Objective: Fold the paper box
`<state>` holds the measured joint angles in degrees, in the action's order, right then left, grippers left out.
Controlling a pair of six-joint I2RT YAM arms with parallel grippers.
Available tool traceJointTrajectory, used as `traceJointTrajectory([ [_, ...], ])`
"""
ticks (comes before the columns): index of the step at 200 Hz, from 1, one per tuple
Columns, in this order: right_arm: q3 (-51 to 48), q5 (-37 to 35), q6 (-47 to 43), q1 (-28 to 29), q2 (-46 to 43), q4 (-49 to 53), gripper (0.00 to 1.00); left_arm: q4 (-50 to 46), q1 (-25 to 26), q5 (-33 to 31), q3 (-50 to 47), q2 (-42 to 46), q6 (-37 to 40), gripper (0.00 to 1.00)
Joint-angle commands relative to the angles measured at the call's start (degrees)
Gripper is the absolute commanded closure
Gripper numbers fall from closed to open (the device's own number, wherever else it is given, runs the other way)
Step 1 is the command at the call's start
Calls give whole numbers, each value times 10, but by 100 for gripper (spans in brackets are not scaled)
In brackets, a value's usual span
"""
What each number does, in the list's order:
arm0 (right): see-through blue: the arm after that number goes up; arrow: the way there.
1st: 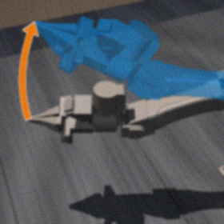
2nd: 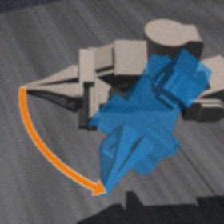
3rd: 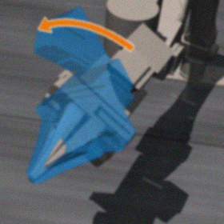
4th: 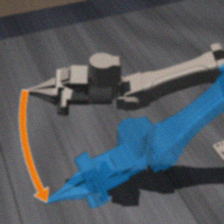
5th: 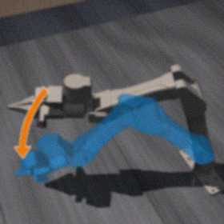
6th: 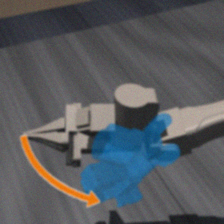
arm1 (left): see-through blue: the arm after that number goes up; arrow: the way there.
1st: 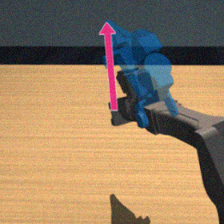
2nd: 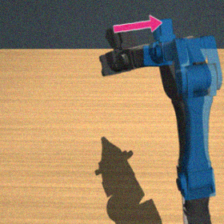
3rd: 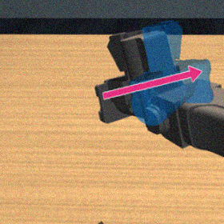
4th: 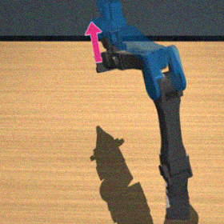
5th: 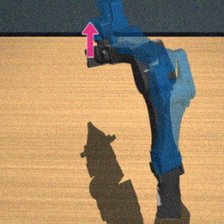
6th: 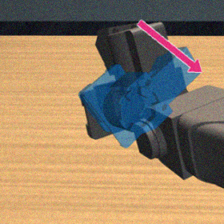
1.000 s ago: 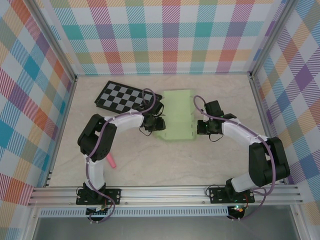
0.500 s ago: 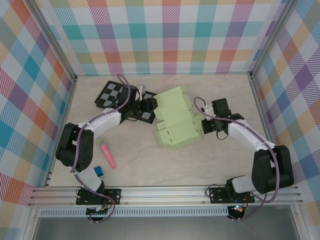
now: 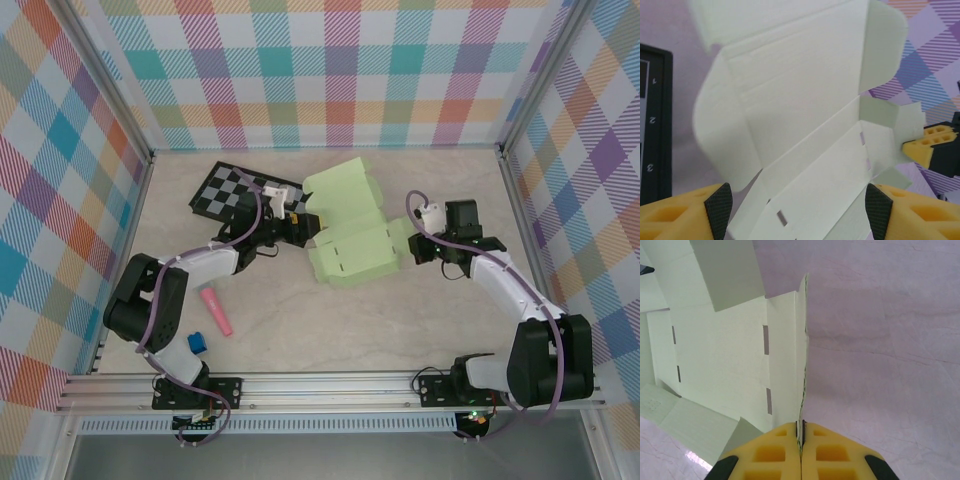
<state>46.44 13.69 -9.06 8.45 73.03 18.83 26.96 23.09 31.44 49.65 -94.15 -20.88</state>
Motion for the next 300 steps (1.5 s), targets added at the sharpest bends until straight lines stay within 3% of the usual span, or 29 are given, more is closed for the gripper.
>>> traceJointTrajectory([
  [1,-1,35,-9,-2,0,-21,100,64,-5,18,6,-18,18,27],
  [43,4,27,-15,-4,11,-16,100,96,-9,1,14,-52,21,30],
  [78,2,33,-3,-29,6,-17,100,100,-19,-39,-64,3,44,31],
  [100,-3,68,-3,-37,-5,-25,100,44,-20,-47,-61,18,93,31],
  [160,-19,134,-22,-38,-22,-45,100,113,-26,58,17,-79,65,35],
  [201,-16,147,-27,-37,-10,-41,100,171,-26,78,28,-104,36,36],
  [260,10,124,-33,-37,36,-3,100,208,-28,104,11,-92,44,61],
  [300,23,111,-37,-35,55,3,100,179,-27,115,2,-75,79,64],
])
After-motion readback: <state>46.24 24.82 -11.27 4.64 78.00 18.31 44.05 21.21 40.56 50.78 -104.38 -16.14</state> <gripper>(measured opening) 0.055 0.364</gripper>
